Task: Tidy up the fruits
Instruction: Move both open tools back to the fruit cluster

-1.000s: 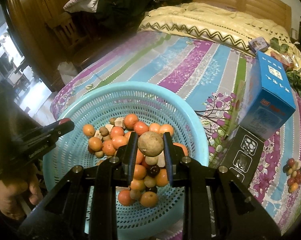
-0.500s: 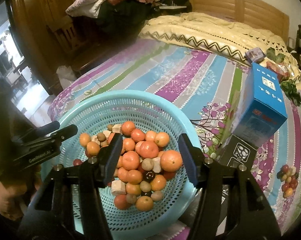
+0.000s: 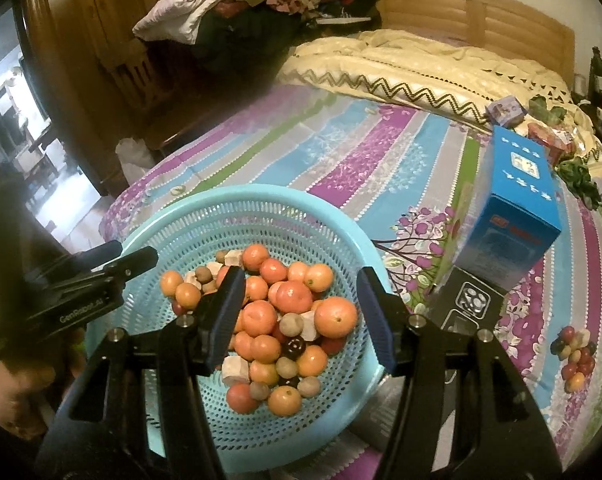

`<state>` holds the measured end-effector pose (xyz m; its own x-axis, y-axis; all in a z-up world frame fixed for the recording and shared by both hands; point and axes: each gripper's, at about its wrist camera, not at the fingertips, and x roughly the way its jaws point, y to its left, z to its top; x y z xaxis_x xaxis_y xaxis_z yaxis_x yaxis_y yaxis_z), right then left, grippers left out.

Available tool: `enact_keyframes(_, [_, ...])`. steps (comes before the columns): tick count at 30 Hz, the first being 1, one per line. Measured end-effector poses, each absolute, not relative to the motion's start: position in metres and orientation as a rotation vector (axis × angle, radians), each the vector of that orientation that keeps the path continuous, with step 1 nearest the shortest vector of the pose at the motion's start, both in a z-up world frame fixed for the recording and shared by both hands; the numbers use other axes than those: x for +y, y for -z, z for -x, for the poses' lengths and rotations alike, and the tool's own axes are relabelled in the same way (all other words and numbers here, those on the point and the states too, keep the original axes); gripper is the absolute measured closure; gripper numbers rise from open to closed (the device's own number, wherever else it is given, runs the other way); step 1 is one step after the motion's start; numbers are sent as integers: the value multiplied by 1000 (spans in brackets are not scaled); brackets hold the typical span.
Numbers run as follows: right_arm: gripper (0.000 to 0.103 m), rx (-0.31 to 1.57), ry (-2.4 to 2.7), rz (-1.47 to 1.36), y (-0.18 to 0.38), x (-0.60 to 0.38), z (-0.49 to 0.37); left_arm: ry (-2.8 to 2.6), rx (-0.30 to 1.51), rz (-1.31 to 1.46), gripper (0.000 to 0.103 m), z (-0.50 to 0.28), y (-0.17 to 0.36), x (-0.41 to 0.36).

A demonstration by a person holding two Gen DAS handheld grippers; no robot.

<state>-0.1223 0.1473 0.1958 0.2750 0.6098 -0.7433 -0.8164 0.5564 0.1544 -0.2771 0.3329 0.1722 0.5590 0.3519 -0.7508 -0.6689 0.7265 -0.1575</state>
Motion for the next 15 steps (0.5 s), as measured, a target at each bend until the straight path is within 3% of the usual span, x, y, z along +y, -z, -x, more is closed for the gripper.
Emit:
enact_keyframes(7, [44,722,-956,246,-216,93,121,-483,660,364,36,245,-211,269])
enact_keyframes(13, [44,648,-758,188,-218,-10,95,-213,588,238,36,193,-242,163])
enact_keyframes(15, [44,663,-659,173,-208,-57,82,-135,588,214,32,176,-245,133])
